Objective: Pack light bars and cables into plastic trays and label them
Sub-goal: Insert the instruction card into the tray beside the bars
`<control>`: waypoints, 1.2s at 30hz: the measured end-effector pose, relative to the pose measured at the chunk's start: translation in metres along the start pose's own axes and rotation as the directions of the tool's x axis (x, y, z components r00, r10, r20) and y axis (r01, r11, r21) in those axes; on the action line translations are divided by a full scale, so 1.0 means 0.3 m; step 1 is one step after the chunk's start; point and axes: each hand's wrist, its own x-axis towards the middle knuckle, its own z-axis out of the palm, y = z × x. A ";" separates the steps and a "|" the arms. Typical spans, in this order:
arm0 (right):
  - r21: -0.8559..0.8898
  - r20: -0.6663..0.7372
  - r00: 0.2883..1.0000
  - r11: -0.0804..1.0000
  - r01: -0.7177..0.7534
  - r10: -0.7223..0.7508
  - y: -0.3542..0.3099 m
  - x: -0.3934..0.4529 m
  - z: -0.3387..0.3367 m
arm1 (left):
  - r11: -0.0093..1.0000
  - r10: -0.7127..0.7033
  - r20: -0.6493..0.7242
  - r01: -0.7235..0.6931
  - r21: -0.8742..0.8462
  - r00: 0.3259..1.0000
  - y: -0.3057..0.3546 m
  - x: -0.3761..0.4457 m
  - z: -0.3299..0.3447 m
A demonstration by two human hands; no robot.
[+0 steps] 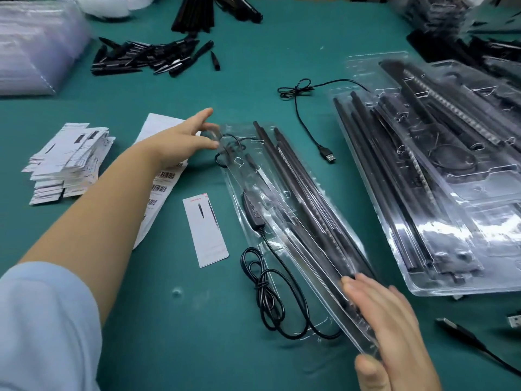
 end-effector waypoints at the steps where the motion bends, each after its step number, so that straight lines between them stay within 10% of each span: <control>1: -0.023 0.005 1.000 1.000 0.014 -0.014 -0.001 -0.001 0.002 | 1.000 0.008 -0.018 -0.008 0.001 1.000 0.004 0.000 0.010; 12: -0.146 0.081 0.995 0.987 0.074 -0.062 -0.025 0.004 0.011 | 0.999 -0.033 -0.200 0.036 0.011 0.979 0.035 -0.015 0.025; 17: -0.089 0.145 0.989 0.996 0.017 -0.004 -0.049 0.034 0.030 | 0.898 0.298 -0.455 -0.084 0.433 0.839 0.194 -0.218 0.061; 24: 0.005 0.153 0.988 1.000 -0.029 0.028 -0.050 0.039 0.034 | 0.756 0.182 0.197 -0.266 0.598 0.963 0.200 -0.671 0.232; 36: 0.047 0.211 0.969 0.989 -0.142 0.129 -0.031 0.129 0.053 | 0.548 0.599 -0.006 -0.404 0.732 0.801 0.136 -0.740 0.400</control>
